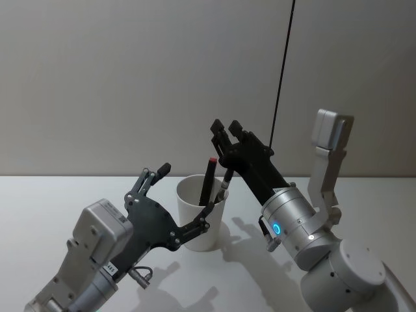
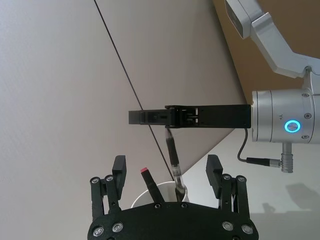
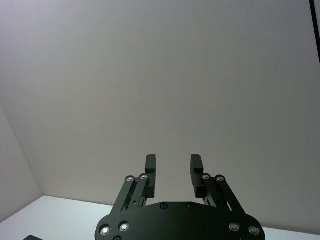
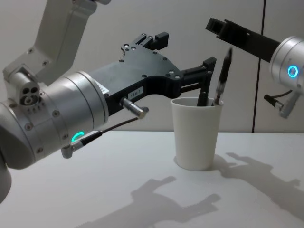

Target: Place the pen into the pen holder.

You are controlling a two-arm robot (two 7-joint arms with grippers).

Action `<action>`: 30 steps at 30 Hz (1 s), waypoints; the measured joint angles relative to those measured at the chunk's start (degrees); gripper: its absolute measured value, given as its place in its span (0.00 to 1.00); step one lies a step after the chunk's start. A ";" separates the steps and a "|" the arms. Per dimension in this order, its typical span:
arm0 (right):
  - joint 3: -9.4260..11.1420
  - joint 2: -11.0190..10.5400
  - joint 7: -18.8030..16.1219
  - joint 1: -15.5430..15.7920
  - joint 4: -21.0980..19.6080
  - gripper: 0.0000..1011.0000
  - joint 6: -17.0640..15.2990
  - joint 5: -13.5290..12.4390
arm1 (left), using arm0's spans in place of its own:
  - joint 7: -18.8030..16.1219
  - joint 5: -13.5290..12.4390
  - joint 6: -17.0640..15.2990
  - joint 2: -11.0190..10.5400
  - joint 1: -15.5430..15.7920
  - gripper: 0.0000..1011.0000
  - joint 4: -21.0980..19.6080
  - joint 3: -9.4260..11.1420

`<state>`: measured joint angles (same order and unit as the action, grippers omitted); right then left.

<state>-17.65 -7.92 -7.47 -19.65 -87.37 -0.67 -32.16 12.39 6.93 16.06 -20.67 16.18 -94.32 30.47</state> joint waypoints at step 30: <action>0.64 -0.99 3.31 3.52 -4.78 0.99 -1.11 2.73 | 0.00 0.00 0.00 0.00 0.00 0.99 0.00 0.00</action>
<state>-17.01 -8.91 -4.15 -16.13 -92.16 -1.78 -29.43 12.40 6.93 16.06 -20.67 16.17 -94.32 30.47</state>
